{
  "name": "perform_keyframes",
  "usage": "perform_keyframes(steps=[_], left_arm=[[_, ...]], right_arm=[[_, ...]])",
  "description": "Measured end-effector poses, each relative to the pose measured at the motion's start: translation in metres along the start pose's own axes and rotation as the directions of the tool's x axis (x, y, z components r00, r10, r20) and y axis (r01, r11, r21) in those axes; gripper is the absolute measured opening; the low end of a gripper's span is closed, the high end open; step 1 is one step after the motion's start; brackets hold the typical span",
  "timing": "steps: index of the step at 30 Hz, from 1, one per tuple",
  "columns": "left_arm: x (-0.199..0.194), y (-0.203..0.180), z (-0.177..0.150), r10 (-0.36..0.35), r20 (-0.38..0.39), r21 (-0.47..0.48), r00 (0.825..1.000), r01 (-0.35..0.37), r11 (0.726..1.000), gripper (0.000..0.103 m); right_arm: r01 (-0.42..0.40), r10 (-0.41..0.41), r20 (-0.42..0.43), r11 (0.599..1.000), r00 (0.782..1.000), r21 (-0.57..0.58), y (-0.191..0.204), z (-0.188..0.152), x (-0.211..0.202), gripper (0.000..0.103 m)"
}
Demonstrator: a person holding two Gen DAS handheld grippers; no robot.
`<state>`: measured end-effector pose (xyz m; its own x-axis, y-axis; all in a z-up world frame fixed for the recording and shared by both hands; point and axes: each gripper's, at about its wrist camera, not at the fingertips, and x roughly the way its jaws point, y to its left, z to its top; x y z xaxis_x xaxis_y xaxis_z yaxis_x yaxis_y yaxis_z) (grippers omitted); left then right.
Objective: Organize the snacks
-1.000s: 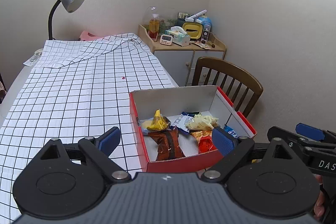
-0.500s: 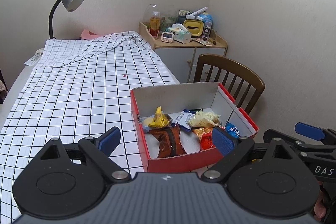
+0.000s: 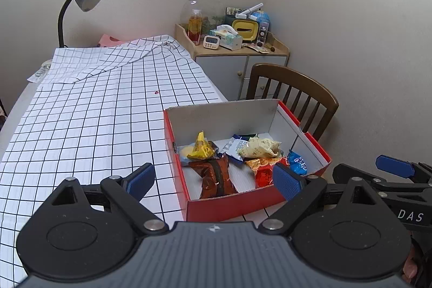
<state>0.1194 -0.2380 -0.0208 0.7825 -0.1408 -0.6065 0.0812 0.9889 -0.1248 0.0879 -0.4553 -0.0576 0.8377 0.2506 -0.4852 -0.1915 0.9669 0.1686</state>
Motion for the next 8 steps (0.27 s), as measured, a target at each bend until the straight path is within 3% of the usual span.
perform_keyframes(steps=[8], left_arm=[[0.002, 0.014, -0.004, 0.008, -0.044, -0.036, 0.999, -0.009, 0.999, 0.094]], right_arm=[[-0.009, 0.009, -0.018, 1.000, 1.000, 0.006, 0.009, 0.000, 0.006, 0.103]])
